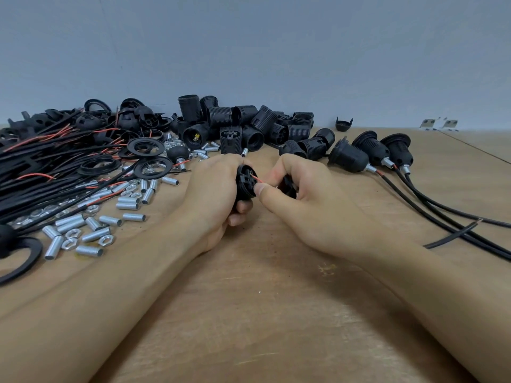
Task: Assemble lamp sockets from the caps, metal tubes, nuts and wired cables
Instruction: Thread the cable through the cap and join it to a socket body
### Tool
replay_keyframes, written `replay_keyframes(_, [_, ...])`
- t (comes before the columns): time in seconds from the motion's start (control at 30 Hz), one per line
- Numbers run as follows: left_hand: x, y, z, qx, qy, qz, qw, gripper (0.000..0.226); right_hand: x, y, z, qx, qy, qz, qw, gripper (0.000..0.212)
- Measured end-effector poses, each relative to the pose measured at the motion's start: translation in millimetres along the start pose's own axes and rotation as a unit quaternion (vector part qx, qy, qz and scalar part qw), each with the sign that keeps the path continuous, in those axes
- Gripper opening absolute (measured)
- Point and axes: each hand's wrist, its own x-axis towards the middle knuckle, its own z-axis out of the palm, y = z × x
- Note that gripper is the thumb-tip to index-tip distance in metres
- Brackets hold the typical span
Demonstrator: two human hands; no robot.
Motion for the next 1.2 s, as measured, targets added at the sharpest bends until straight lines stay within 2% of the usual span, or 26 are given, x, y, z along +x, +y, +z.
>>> replay_keyframes(0.17, [-1.7, -3.6, 0.4, 0.04, -0.008, 0.037, 0.998, 0.026, 1.0, -0.8, -1.9, 0.021, 0.002, 0.03, 0.999, 0.023])
replay_keyframes(0.37, [-2.0, -2.4, -0.4, 0.009, 0.025, 0.05, 0.998, 0.024, 1.7, -0.6, -5.5, 0.081, -0.03, 0.07, 0.994, 0.025])
replay_keyframes(0.47, [-2.1, 0.3, -1.7, 0.005, 0.014, 0.056, 0.998, 0.025, -0.5, -0.7, -5.1, 0.076, -0.026, 0.043, 0.996, 0.026])
replay_keyframes(0.67, [-4.4, 1.7, -2.1, 0.028, 0.02, 0.12, 0.992, 0.028, -0.8, -3.6, -4.5, 0.023, 0.004, -0.009, 1.0, 0.023])
replay_keyframes(0.87, [-6.5, 4.1, -1.2, -0.037, -0.016, 0.117, 0.992, 0.027, -1.1, -6.5, -5.1, 0.079, 0.009, -0.008, 0.997, 0.02])
replay_keyframes(1.03, [-6.5, 1.3, -2.0, 0.007, 0.015, 0.192, 0.981, 0.028, -3.5, -9.6, -5.0, 0.051, 0.005, -0.055, 0.997, 0.021])
replay_keyframes(1.2, [-7.4, 2.9, -1.3, 0.024, 0.006, 0.206, 0.978, 0.028, -4.7, -9.1, -7.2, 0.003, 0.022, -0.078, 0.997, 0.017])
